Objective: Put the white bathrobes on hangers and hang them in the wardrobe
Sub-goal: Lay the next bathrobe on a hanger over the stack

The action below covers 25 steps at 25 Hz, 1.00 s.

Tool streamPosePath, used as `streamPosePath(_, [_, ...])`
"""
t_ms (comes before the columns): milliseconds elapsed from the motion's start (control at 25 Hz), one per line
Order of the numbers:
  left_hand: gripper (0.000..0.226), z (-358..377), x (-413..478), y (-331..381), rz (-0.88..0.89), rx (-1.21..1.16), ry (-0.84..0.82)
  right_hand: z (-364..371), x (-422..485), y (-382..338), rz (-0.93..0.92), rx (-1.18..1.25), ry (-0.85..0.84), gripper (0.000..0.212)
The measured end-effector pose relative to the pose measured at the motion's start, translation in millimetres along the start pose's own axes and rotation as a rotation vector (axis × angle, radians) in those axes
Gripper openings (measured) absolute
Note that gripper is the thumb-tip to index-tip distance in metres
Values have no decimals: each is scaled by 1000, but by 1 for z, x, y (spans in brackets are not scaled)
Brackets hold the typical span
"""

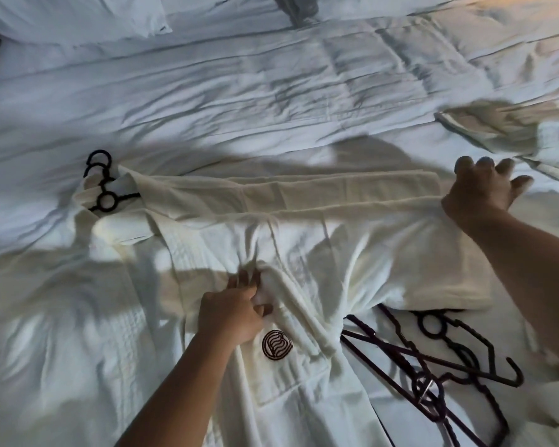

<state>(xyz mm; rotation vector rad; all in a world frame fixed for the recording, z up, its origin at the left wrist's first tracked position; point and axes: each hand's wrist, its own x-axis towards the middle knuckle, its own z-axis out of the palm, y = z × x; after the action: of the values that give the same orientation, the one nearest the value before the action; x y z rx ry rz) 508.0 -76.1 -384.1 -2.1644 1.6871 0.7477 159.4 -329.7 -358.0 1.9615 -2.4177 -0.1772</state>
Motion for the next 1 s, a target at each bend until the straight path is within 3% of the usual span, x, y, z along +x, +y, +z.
streamPosePath(40, [73, 0, 1, 1, 4, -5, 10, -1, -13, -10, -24, 131, 61, 53])
streamPosePath(120, [74, 2, 0, 0, 2, -22, 19, 1, -55, -47, -275, 325, 71, 57])
streamPosePath(240, [74, 5, 0, 0, 2, -20, 41, 16, -108, -112, -605, 424, -83, 53])
streamPosePath(400, [73, 10, 2, -2, -1, -41, 65, 39, -107, -174, -433, 423, -258, 35])
streamPosePath(560, [76, 8, 1, -5, 1, -93, 41, 70, -101, -188, -383, 358, -111, 46])
streamPosePath(640, [70, 7, -3, -9, 15, -289, 61, 81, -101, -192, -384, 346, 21, 40])
streamPosePath(720, [48, 2, -11, -20, -43, -752, 272, 91, -100, -195, -395, 326, 107, 34])
streamPosePath(760, [41, 1, -12, -35, -170, -928, 494, 96, -99, -196, -405, 314, 136, 32])
streamPosePath(800, [39, -3, -11, -50, -313, -974, 723, 100, -98, -197, -413, 308, 155, 30])
streamPosePath(840, [39, -7, -8, -65, -437, -952, 848, 103, -96, -198, -417, 307, 170, 29])
streamPosePath(880, [41, -12, -1, -76, -519, -960, 842, 105, -95, -198, -417, 304, 184, 28])
streamPosePath(920, [44, -20, 9, -83, -553, -974, 732, 107, -94, -199, -417, 297, 198, 28])
streamPosePath(1000, [40, -35, 35, -90, -486, -953, 535, 108, -94, -200, -408, 273, 210, 30])
